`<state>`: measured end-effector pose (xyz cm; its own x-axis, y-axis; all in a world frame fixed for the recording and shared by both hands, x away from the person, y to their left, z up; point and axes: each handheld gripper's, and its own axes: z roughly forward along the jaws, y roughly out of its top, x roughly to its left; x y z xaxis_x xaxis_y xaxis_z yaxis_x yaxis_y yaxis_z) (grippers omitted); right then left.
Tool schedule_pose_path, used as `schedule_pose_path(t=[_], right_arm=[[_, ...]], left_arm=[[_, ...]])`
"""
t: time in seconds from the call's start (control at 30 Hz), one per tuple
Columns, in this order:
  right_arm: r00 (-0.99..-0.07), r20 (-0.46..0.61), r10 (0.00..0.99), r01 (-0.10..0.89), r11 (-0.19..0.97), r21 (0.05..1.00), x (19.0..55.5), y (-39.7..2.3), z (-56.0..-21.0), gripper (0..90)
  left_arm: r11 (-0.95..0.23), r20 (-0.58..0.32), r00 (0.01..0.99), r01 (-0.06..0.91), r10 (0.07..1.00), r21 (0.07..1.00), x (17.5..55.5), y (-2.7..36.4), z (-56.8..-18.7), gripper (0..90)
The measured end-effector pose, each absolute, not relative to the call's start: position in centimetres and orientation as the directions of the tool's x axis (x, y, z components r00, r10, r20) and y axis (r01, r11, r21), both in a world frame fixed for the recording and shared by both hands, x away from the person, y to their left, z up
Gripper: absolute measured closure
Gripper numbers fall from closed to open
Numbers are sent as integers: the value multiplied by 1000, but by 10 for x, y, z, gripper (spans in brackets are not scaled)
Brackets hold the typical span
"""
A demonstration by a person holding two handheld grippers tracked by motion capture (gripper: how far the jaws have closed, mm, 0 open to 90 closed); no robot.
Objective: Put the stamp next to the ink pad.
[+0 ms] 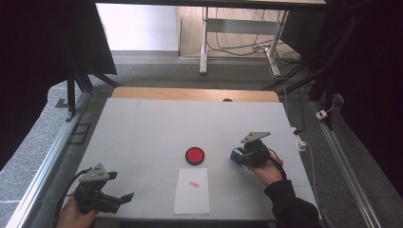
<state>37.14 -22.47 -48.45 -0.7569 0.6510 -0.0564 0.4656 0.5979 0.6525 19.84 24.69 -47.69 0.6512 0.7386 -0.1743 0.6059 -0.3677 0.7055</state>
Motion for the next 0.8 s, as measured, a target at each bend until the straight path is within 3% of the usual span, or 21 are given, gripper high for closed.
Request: schedule_pose_path(t=[0.5,0.8], right_arm=[[-744,-65,665,457,578,676,365,-221,-476,495],[-724,-26,690,475,525,706,360,-219,-467,274]], left_arm=[[-367,-173,650,606,740,706,198,247,-477,18],[-363,-176,650,605,740,708,198,247,-477,18]])
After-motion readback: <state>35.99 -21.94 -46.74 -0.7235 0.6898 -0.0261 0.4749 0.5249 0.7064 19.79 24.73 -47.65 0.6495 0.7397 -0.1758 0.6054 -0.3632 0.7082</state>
